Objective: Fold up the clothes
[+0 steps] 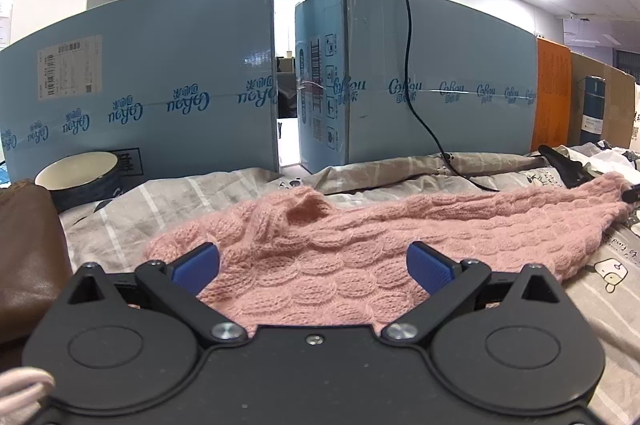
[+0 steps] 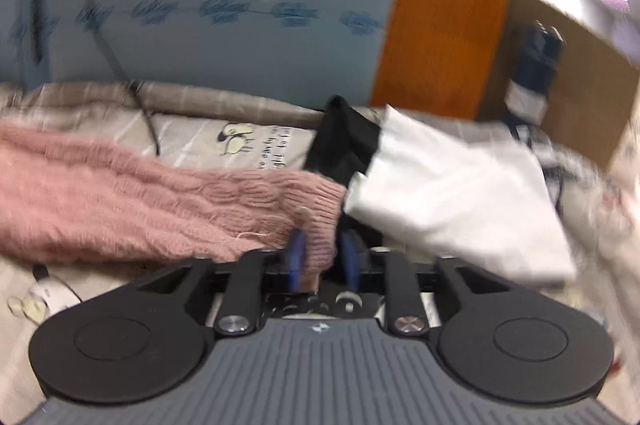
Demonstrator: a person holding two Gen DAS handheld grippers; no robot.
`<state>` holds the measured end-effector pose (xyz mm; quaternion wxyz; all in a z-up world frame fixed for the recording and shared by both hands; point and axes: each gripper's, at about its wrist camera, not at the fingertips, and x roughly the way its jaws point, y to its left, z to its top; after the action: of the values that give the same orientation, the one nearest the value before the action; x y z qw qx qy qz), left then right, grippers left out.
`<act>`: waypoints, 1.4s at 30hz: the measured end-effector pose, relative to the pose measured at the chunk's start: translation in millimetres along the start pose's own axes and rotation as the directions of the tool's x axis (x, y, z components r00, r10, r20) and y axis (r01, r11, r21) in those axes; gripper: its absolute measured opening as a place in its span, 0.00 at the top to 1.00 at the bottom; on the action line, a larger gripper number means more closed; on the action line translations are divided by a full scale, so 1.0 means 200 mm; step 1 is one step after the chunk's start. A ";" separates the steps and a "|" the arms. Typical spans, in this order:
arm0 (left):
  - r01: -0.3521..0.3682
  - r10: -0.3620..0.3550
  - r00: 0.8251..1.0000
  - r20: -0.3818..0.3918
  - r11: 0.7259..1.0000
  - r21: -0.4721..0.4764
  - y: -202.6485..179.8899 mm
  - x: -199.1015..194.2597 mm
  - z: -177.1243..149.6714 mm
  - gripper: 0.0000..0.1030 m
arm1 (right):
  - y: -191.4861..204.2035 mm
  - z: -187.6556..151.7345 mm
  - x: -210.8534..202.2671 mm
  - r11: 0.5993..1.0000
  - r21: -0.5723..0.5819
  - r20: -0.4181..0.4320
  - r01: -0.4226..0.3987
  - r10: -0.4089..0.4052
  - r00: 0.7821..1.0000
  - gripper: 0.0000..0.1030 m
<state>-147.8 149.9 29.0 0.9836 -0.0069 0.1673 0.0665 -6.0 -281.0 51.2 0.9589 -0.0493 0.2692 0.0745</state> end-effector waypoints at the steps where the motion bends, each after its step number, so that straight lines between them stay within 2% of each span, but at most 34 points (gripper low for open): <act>1: 0.000 0.000 1.000 0.000 1.000 0.000 0.00 0.00 0.00 0.00 | -0.04 -0.01 -0.02 0.997 0.078 0.006 -0.011 0.011 1.000 0.45; 2: 0.001 -0.001 1.000 0.001 1.000 -0.001 0.00 0.00 0.00 0.00 | -0.08 -0.03 -0.04 0.987 0.157 0.012 -0.027 0.025 1.000 0.39; 4: 0.004 -0.004 1.000 0.002 1.000 -0.006 0.00 0.00 0.00 0.00 | -0.17 -0.07 -0.01 0.945 0.317 -0.005 -0.082 0.089 0.996 0.39; 7: 0.006 -0.006 1.000 0.009 1.000 -0.019 0.01 -0.01 0.01 0.00 | -0.27 -0.12 0.09 0.838 0.520 -0.016 -0.167 0.205 0.979 0.41; 10: 0.008 -0.008 1.000 0.017 0.999 -0.033 0.03 -0.02 0.01 0.00 | -0.27 -0.12 0.18 0.780 0.591 0.022 -0.203 0.237 0.971 0.49; 11: 0.008 -0.008 1.000 0.016 0.999 -0.038 0.03 -0.02 0.01 0.00 | -0.26 -0.12 0.19 0.771 0.603 0.024 -0.205 0.239 0.971 0.62; 12: 0.007 -0.007 1.000 0.016 0.999 -0.042 0.03 -0.02 0.01 0.00 | -0.24 -0.12 0.19 0.769 0.605 0.021 -0.207 0.245 0.969 0.80; 13: 0.007 -0.007 1.000 0.018 0.999 -0.047 0.04 -0.02 0.01 0.00 | -0.23 -0.12 0.18 0.769 0.602 0.021 -0.214 0.253 0.967 0.83; 17: 0.013 -0.011 1.000 0.029 0.998 -0.059 0.04 -0.03 0.01 0.00 | -0.23 -0.07 0.01 0.807 0.551 0.119 -0.210 0.173 0.978 0.88; 20: 0.009 -0.007 0.999 0.053 0.999 -0.046 0.03 -0.05 0.03 0.00 | -0.22 0.02 -0.07 0.853 0.492 0.159 -0.175 0.110 0.981 0.89; 21: -0.013 0.014 0.998 0.055 0.999 -0.031 0.02 -0.05 0.03 0.00 | -0.19 0.05 -0.07 0.865 0.470 0.159 -0.177 0.114 0.981 0.89; 24: -0.117 0.116 0.993 0.006 0.993 0.015 0.00 -0.01 0.02 0.00 | -0.08 0.12 -0.07 0.888 0.413 0.154 -0.202 0.151 0.977 0.88; 25: -0.124 0.125 0.992 -0.011 0.992 0.020 0.00 0.01 0.02 0.00 | -0.03 0.13 -0.07 0.891 0.395 0.153 -0.223 0.175 0.972 0.88; 27: -0.126 0.127 0.991 -0.047 0.992 0.024 0.00 0.03 0.01 0.00 | 0.08 0.15 -0.08 0.889 0.361 0.154 -0.281 0.240 0.958 0.88; 32: -0.092 0.092 0.995 -0.030 0.996 -0.004 0.02 0.01 0.01 0.00 | 0.37 0.17 -0.08 0.881 0.257 0.131 -0.398 0.376 0.917 0.88; 36: -0.077 0.077 0.997 -0.018 0.997 -0.004 0.01 -0.01 0.01 0.00 | 0.58 0.14 -0.02 0.883 0.180 0.061 -0.433 0.429 0.901 0.88; 38: -0.066 0.066 0.998 -0.017 0.998 -0.015 0.02 0.00 0.01 0.00 | 0.65 0.12 0.00 0.871 0.162 0.028 -0.464 0.466 0.884 0.88; 40: -0.061 0.060 0.998 -0.017 0.998 -0.026 0.03 0.00 0.01 0.00 | 0.72 0.11 0.01 0.855 0.142 0.032 -0.499 0.500 0.865 0.87; 42: -0.056 0.055 0.998 -0.012 0.998 -0.036 0.04 -0.01 0.01 0.00 | 0.77 0.11 0.02 0.842 0.127 0.023 -0.524 0.526 0.850 0.79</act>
<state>-149.8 156.8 31.3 0.9802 -0.0203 0.1718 0.0967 -17.2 -125.3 58.4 0.9015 0.0874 0.2824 0.3162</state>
